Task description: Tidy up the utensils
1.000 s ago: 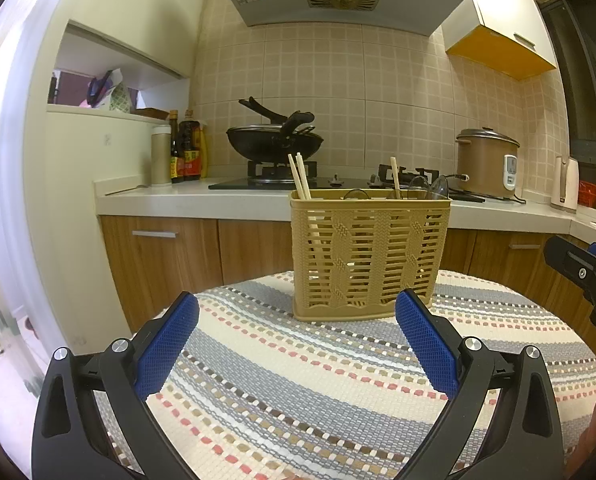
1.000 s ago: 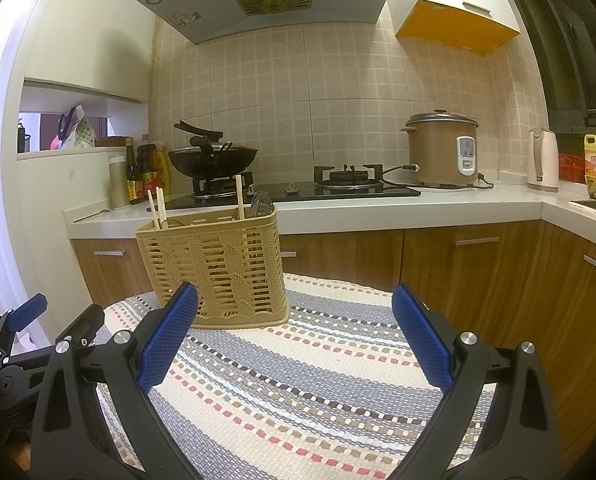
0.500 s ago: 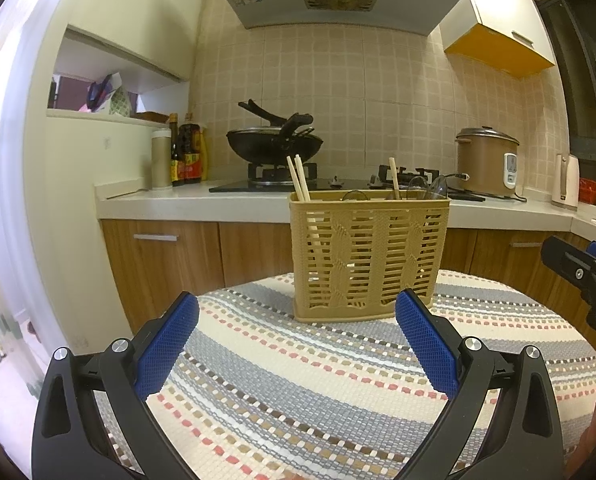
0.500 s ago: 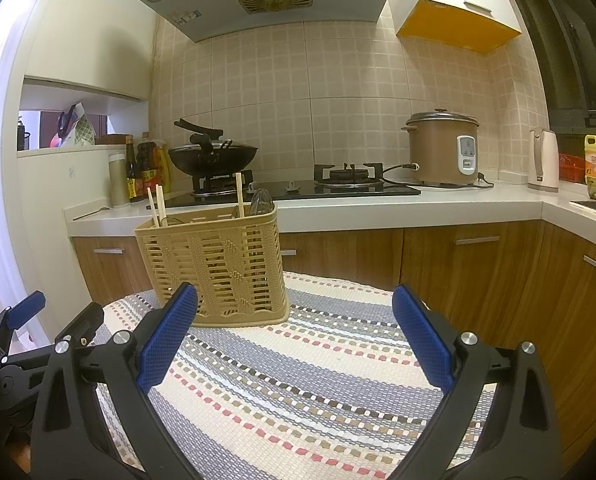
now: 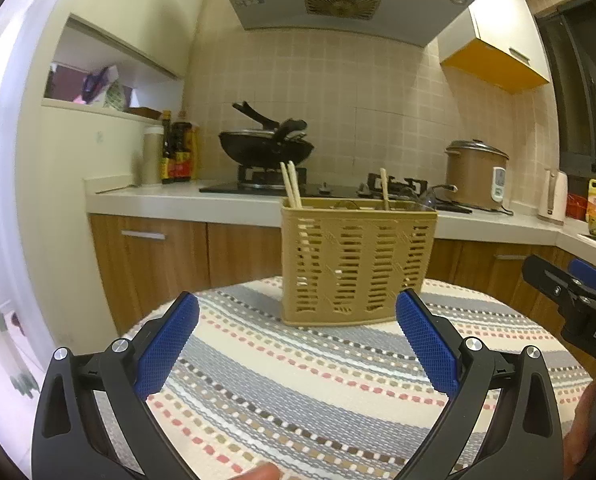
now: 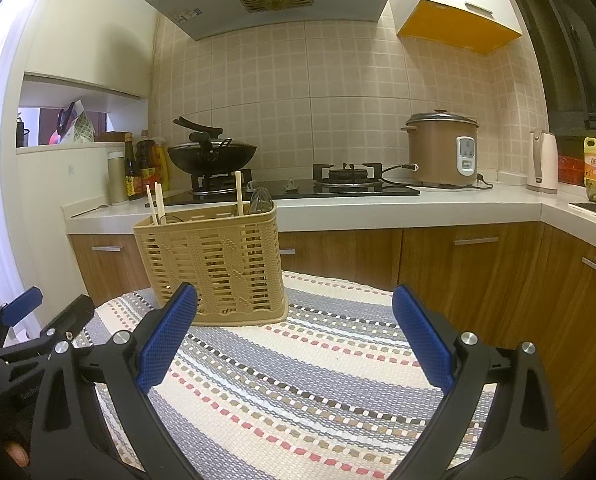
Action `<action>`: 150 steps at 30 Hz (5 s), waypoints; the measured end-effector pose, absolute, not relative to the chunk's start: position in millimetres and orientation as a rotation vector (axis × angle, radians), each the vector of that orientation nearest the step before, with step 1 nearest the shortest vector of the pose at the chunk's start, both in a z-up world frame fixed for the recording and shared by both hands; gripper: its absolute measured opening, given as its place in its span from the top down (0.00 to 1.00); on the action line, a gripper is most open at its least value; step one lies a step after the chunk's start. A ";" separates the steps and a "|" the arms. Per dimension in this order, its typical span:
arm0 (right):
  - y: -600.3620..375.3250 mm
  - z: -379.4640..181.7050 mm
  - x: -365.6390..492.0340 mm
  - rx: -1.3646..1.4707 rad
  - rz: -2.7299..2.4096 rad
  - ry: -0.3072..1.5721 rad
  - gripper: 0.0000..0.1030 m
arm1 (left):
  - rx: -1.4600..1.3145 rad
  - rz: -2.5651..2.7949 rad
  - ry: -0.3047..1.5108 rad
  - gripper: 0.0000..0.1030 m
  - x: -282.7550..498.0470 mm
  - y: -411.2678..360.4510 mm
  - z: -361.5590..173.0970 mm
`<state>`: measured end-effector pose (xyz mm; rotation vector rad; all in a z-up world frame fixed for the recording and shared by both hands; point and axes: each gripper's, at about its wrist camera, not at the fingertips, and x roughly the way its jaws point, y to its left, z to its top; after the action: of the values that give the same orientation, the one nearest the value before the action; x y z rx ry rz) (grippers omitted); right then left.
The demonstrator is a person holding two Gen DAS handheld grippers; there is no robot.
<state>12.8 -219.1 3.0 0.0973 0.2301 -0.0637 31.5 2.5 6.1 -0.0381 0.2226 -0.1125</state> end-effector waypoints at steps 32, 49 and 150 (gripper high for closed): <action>-232.8 4.5 17.2 0.154 -0.066 0.250 0.08 | -0.056 -0.100 0.250 0.07 35.0 6.0 2.6; -228.6 4.8 18.4 0.144 -0.056 0.257 0.08 | -0.062 -0.094 0.249 0.07 37.8 5.9 2.1; -289.0 -69.1 180.6 0.084 -0.188 0.906 0.07 | -0.231 -0.038 0.788 0.08 149.4 84.9 -45.0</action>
<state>180.6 -289.0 -69.1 0.0844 0.9063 -0.1880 149.4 84.9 -45.0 -0.2310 0.7882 -0.0382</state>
